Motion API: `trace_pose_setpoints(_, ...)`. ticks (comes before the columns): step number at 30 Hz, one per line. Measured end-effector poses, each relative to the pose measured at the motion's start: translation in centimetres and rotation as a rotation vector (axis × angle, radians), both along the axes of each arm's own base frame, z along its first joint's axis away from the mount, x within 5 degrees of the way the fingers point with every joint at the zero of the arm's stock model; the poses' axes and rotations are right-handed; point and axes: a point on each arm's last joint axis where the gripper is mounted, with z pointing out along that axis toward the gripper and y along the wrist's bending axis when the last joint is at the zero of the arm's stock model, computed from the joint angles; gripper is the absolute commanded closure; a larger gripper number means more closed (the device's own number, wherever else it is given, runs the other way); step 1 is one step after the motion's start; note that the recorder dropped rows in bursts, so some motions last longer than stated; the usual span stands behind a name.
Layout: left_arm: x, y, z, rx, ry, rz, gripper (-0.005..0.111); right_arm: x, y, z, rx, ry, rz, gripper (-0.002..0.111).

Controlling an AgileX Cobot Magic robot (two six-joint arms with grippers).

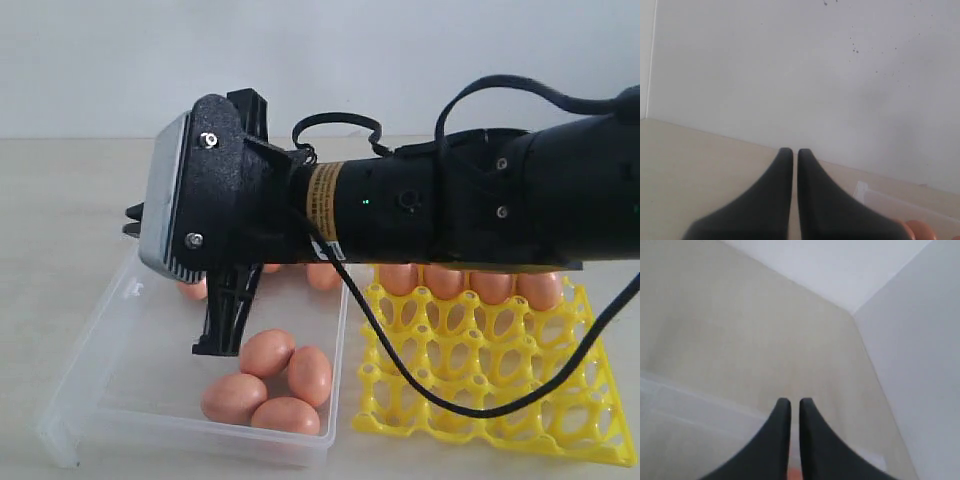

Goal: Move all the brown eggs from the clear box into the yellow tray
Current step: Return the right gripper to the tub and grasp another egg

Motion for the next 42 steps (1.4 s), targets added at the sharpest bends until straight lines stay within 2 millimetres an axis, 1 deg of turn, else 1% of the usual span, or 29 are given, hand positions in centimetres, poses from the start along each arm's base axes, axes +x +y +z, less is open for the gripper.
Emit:
trace_pose_setpoints(3, 0.0, 0.0, 0.0, 0.000, 0.000, 0.000, 0.103, 1.1, -0.1, -1.2, -0.114, 0.007, -0.085, 0.089)
trace_pose_setpoints(7, 0.0, 0.0, 0.0, 0.000, 0.000, 0.000, 0.103, 2.0, -0.4, -3.5, -0.274, -0.010, -0.131, 0.067)
trace_pose_setpoints(9, 0.0, 0.0, 0.0, 0.000, 0.000, 0.000, 0.103, 2.2, -0.5, -4.5, -0.333, -0.019, -0.137, 0.062)
trace_pose_setpoints(13, 0.0, 0.0, 0.0, 0.000, 0.000, 0.000, 0.103, 2.7, -0.8, -6.2, -0.435, -0.031, -0.155, 0.061)
trace_pose_setpoints(18, 0.0, 0.0, 0.0, 0.000, 0.000, 0.000, 0.103, 2.9, -0.9, -7.5, -0.513, -0.064, -0.144, 0.061)
trace_pose_setpoints(26, 0.0, 0.0, 0.0, 0.000, 0.000, 0.000, 0.103, 2.0, 0.0, -7.6, -0.527, -0.114, -0.078, 0.061)
trace_pose_setpoints(29, 0.0, 0.0, 0.0, 0.000, 0.000, 0.000, 0.103, 1.2, 0.7, -7.5, -0.525, -0.150, -0.025, 0.061)
trace_pose_setpoints(35, 0.0, 0.0, 0.0, 0.000, 0.000, 0.000, 0.103, -1.1, 2.4, -7.4, -0.518, -0.235, 0.104, 0.061)
trace_pose_setpoints(38, 0.0, 0.0, 0.0, 0.000, 0.000, 0.000, 0.103, -1.8, 2.8, -7.4, -0.524, -0.271, 0.145, 0.061)
trace_pose_setpoints(41, 0.0, 0.0, 0.0, 0.000, 0.000, 0.000, 0.103, -1.7, 2.7, -7.5, -0.551, -0.303, 0.153, 0.061)
trace_pose_setpoints(42, 0.0, 0.0, 0.0, 0.000, 0.000, 0.000, 0.103, -1.4, 2.4, -7.7, -0.600, -0.312, 0.125, 0.061)
